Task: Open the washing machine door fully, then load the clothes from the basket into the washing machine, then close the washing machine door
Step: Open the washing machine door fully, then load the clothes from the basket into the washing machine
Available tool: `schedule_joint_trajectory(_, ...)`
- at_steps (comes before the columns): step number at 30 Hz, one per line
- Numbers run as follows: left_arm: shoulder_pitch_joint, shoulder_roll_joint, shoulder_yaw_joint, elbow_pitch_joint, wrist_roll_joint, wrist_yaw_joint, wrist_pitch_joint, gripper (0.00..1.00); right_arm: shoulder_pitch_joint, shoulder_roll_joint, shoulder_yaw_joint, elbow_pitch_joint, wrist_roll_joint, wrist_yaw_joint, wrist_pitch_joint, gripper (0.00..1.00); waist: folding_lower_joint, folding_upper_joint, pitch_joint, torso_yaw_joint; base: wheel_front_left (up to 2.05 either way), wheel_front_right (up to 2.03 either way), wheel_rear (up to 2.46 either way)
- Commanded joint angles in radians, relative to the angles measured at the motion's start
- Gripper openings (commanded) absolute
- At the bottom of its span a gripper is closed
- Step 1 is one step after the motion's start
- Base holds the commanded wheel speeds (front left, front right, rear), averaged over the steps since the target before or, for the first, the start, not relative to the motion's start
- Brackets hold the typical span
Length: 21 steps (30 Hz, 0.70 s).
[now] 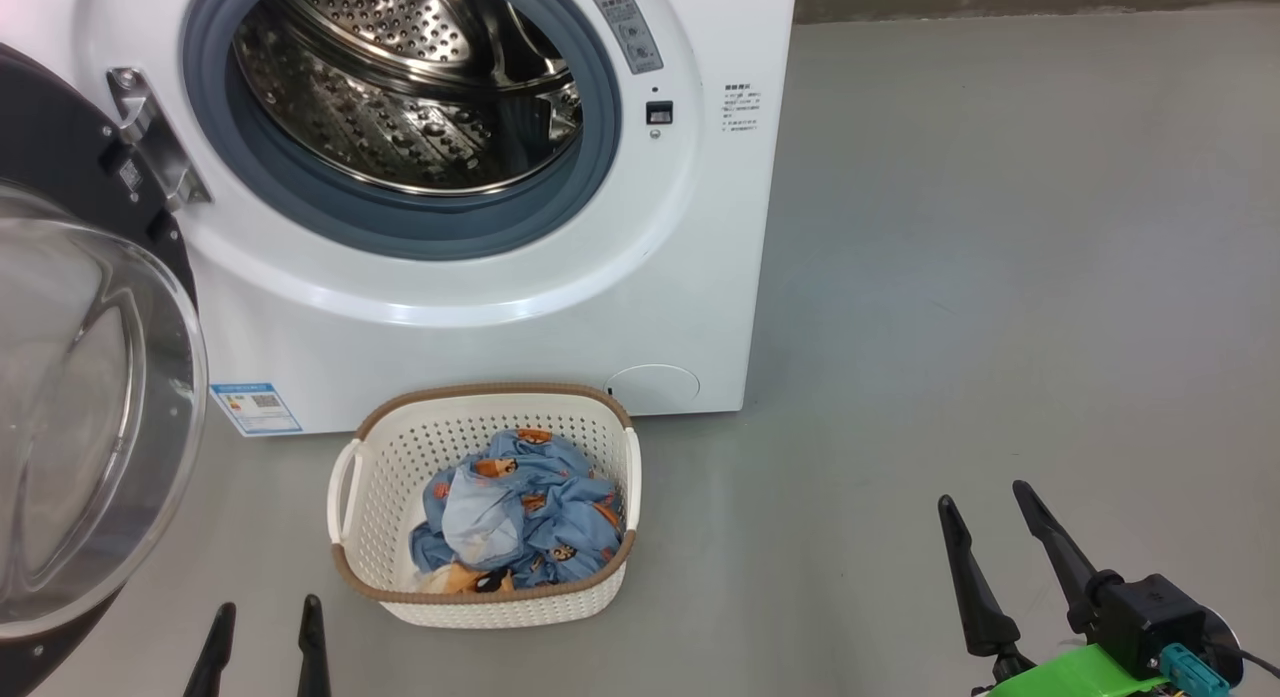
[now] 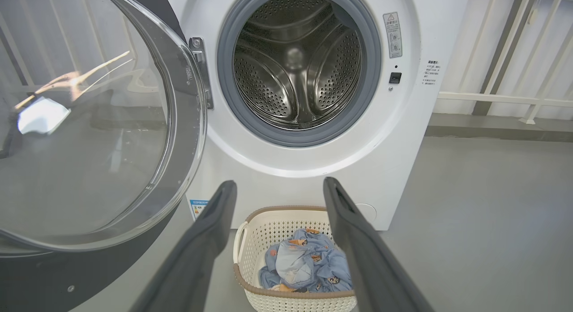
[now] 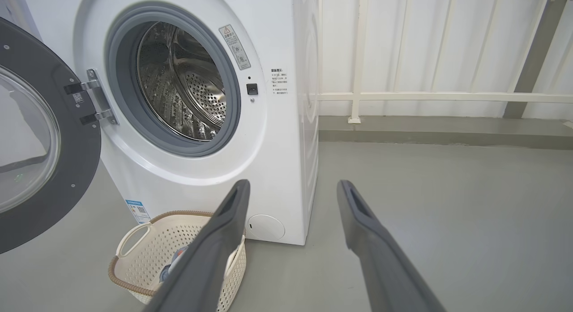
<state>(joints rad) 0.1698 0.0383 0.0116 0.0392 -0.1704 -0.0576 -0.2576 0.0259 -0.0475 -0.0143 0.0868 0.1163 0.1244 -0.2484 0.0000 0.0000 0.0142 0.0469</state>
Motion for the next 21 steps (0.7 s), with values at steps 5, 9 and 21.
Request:
schedule_joint_trajectory(5, -0.045, 0.012, 0.039, -0.018, 0.008, -0.01, -0.004, 1.0, -0.006, -0.003, 0.021, -0.021, 0.001, 0.006, -0.009, 1.0, 0.0, 0.0, -0.001, 0.004, 0.0, 0.0, 0.0)
schedule_joint_trajectory(9, -0.046, 0.012, 0.04, -0.025, 0.011, -0.013, -0.004, 1.0, -0.004, -0.003, 0.023, -0.018, 0.003, 0.006, -0.009, 1.0, 0.0, 0.0, -0.004, 0.009, 0.0, 0.0, 0.0)
schedule_joint_trajectory(21, -0.048, 0.012, 0.047, -0.026, 0.024, -0.026, -0.004, 1.0, -0.002, -0.003, 0.025, -0.017, 0.004, 0.006, -0.008, 1.0, 0.0, 0.0, -0.008, 0.014, 0.12, -0.12, 0.0)
